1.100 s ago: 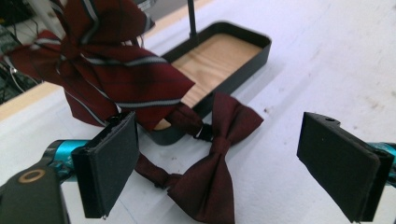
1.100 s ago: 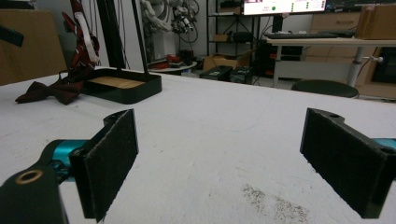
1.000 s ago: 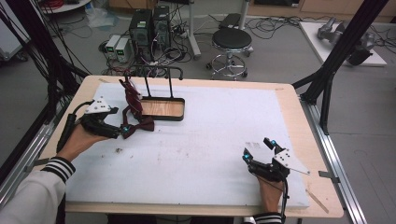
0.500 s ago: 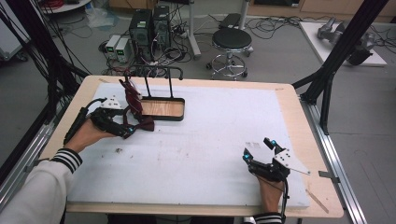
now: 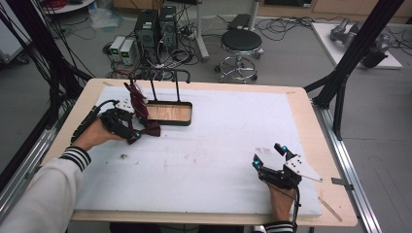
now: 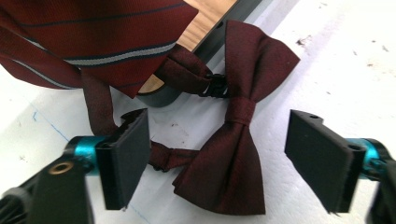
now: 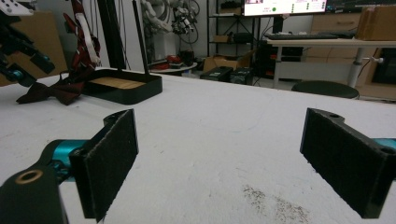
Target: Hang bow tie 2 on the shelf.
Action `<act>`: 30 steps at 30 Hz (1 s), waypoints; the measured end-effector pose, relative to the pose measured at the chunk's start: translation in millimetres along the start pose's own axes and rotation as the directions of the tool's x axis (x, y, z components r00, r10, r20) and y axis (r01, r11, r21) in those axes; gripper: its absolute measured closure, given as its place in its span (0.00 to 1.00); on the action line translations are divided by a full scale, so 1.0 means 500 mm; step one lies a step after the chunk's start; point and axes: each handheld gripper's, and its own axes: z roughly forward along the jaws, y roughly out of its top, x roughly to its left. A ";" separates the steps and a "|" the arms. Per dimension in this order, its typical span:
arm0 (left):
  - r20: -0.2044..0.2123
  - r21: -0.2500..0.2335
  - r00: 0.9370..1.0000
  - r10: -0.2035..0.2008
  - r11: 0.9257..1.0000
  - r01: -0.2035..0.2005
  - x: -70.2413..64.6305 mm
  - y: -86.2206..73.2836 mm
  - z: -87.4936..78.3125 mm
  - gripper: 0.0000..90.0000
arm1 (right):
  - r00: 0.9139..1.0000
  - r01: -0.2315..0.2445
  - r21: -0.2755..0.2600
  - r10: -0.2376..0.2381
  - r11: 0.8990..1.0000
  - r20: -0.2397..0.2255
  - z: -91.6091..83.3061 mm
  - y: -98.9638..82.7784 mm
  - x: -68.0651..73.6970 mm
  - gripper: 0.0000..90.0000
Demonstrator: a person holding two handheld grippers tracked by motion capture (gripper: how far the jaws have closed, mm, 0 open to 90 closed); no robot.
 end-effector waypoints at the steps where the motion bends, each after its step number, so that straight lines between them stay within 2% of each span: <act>1: 0.007 0.011 1.000 0.005 1.000 -0.005 0.001 0.002 0.002 0.27 | 1.000 -0.004 0.000 0.004 1.000 -0.001 0.000 0.000 0.000 0.12; 7: 0.033 0.055 0.999 0.033 0.998 -0.035 -0.002 0.007 0.014 0.30 | 1.000 -0.002 0.000 0.002 1.000 0.000 0.000 0.000 0.000 0.12; 9: 0.045 0.087 0.998 0.044 0.995 -0.048 -0.002 0.009 0.023 0.32 | 1.000 -0.005 0.000 0.005 1.000 0.000 0.000 0.000 0.000 0.12; 12: 0.042 0.101 0.998 0.035 0.994 -0.040 0.000 0.012 0.030 0.33 | 1.000 -0.003 0.000 0.003 1.000 -0.001 0.000 0.000 0.000 0.12; 20: 0.056 0.143 0.998 0.039 0.989 -0.047 0.002 0.020 0.037 0.49 | 1.000 -0.004 -0.003 0.004 1.000 0.000 0.000 0.000 -0.001 0.12; 22: 0.054 0.172 0.997 0.053 0.983 -0.061 0.000 0.023 0.042 0.53 | 1.000 -0.004 -0.003 0.004 1.000 0.000 0.000 0.000 -0.001 0.12; 26: 0.062 0.191 0.996 0.057 0.979 -0.068 -0.006 0.024 0.051 0.59 | 1.000 -0.007 -0.002 0.007 1.000 0.000 0.000 0.000 -0.001 0.12; 30: 0.049 0.209 0.997 0.062 0.975 -0.071 -0.010 0.026 0.053 0.66 | 1.000 -0.008 -0.002 0.008 1.000 0.000 0.000 0.000 -0.001 0.12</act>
